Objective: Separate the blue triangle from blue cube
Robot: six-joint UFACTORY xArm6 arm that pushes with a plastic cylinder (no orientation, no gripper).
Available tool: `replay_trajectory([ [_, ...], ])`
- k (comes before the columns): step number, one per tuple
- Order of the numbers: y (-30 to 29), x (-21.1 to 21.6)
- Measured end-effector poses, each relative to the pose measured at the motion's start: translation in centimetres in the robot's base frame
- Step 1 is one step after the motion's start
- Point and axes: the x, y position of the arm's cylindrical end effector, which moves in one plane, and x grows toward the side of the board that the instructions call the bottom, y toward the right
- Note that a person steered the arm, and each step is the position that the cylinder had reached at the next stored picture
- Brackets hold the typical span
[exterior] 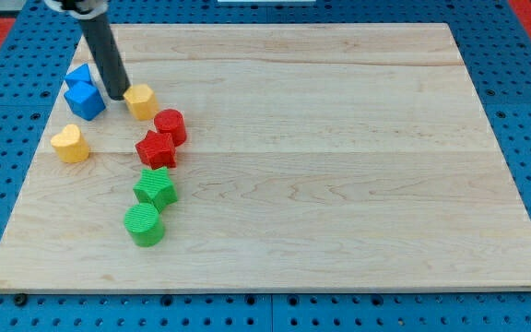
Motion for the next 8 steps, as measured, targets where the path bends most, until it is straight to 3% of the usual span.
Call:
replay_trajectory([
  [1, 0.5, -3.1],
  [2, -4.2, -4.4],
  [3, -10.5, -4.3],
  [4, -11.8, -1.7],
  [6, -9.8, 3.3],
  [8, -8.6, 0.0],
])
